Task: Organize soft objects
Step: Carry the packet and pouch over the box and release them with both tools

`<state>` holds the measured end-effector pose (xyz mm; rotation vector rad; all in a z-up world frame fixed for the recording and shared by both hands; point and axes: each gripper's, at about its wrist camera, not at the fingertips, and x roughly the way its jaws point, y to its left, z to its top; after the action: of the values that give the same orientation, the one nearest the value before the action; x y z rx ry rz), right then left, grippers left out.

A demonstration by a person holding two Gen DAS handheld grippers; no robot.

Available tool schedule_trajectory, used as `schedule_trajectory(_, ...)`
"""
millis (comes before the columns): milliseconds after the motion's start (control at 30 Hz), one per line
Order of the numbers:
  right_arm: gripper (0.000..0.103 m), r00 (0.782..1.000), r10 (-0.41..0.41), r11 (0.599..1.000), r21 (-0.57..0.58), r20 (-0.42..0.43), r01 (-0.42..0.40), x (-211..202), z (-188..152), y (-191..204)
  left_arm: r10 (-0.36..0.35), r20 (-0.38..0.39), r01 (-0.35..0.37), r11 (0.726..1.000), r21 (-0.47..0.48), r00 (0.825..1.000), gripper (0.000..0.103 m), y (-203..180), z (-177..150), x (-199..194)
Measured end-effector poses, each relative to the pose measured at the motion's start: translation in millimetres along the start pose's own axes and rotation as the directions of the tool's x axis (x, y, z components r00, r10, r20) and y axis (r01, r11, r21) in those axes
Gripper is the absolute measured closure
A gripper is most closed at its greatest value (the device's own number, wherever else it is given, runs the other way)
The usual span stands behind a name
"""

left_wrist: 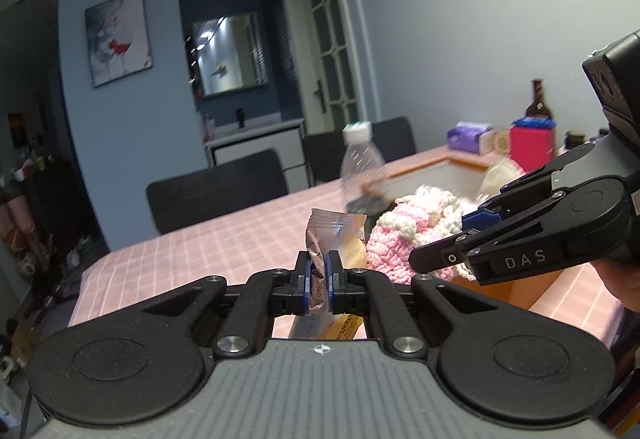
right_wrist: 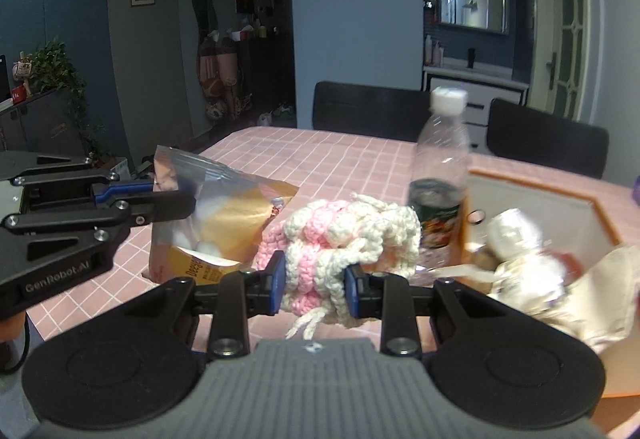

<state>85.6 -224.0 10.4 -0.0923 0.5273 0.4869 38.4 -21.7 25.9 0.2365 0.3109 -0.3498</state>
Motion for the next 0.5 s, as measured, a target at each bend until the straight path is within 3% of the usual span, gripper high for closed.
schedule_trajectory(233, 0.074, 0.990, -0.141, 0.990, -0.024, 0.013, 0.142, -34, 11, -33, -0.120, 0.092, 0.118, 0.993, 0.026, 0.988, 0.095, -24, 32, 6)
schedule_trajectory(500, 0.074, 0.952, -0.305, 0.952, -0.040, -0.031, 0.304, -53, 21, -88, -0.268, 0.154, 0.261, 0.963, 0.062, 0.951, 0.095, -66, 74, 38)
